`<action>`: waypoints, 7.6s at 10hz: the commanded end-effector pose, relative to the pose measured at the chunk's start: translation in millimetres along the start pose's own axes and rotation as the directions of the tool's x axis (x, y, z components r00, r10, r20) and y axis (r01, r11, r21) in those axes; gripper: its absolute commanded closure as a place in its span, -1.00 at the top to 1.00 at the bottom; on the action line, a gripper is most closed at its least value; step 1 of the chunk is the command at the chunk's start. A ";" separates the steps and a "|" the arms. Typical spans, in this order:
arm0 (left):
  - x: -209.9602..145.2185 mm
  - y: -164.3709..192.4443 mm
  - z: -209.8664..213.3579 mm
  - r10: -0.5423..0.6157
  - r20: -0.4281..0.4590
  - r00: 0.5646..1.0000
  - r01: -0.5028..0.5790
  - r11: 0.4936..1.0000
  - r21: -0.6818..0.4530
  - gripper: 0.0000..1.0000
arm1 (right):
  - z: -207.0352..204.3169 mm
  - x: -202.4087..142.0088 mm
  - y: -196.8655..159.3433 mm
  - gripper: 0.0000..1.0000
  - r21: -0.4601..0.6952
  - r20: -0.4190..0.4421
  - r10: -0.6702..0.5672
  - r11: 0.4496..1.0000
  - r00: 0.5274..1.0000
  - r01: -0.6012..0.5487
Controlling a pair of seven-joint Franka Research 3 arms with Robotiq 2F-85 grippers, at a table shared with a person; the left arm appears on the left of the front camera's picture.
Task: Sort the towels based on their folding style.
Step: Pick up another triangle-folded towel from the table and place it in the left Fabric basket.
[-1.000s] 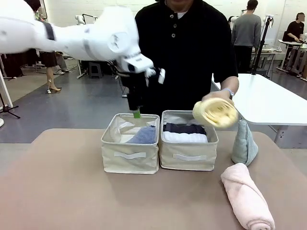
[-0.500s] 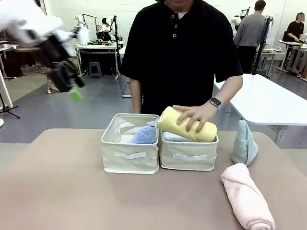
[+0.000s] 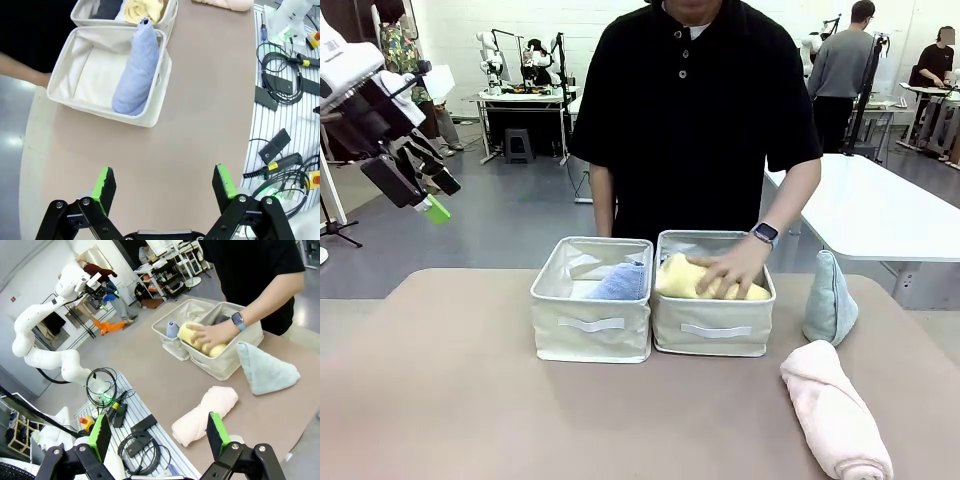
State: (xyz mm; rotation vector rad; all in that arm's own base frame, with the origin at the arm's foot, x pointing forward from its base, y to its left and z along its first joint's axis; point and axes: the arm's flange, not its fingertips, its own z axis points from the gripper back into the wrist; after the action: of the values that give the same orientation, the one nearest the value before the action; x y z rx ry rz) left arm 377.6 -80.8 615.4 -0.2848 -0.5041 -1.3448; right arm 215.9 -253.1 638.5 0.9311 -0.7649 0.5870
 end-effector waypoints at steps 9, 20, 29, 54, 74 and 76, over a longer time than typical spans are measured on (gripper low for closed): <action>-67.9 36.3 130.4 0.011 0.450 0.893 -0.005 1.000 -0.015 1.00 | 0.3 2.9 1.5 1.00 0.016 0.021 0.018 1.000 1.000 -0.019; -262.3 55.6 185.8 0.063 0.498 0.865 -0.014 0.995 -0.100 1.00 | 0.3 2.9 1.5 1.00 0.016 0.021 0.018 1.000 1.000 -0.019; -260.8 50.9 178.7 0.097 0.523 0.847 -0.044 0.993 -0.112 1.00 | -128.4 61.6 27.2 1.00 -0.217 -0.413 -0.077 0.976 0.907 -0.016; -260.8 50.9 178.7 0.097 0.523 0.847 -0.044 0.993 -0.112 1.00 | -68.5 -49.2 11.0 1.00 -0.325 -0.567 -0.117 0.941 0.815 -0.091; -260.8 50.9 178.7 0.097 0.523 0.847 -0.044 0.993 -0.112 1.00 | -374.7 85.7 -13.8 1.00 -0.725 -0.507 -0.431 0.681 0.747 -0.099; -260.8 50.9 178.7 0.097 0.523 0.847 -0.044 0.993 -0.112 1.00 | -378.7 88.2 -24.3 1.00 -0.851 -0.200 -0.739 0.456 0.644 0.260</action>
State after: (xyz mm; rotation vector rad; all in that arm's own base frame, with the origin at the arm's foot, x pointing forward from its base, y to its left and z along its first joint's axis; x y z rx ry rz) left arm 359.6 236.4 641.6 -0.7585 -0.8624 -1.2044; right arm 397.1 71.2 555.6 0.0275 -0.1390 0.1957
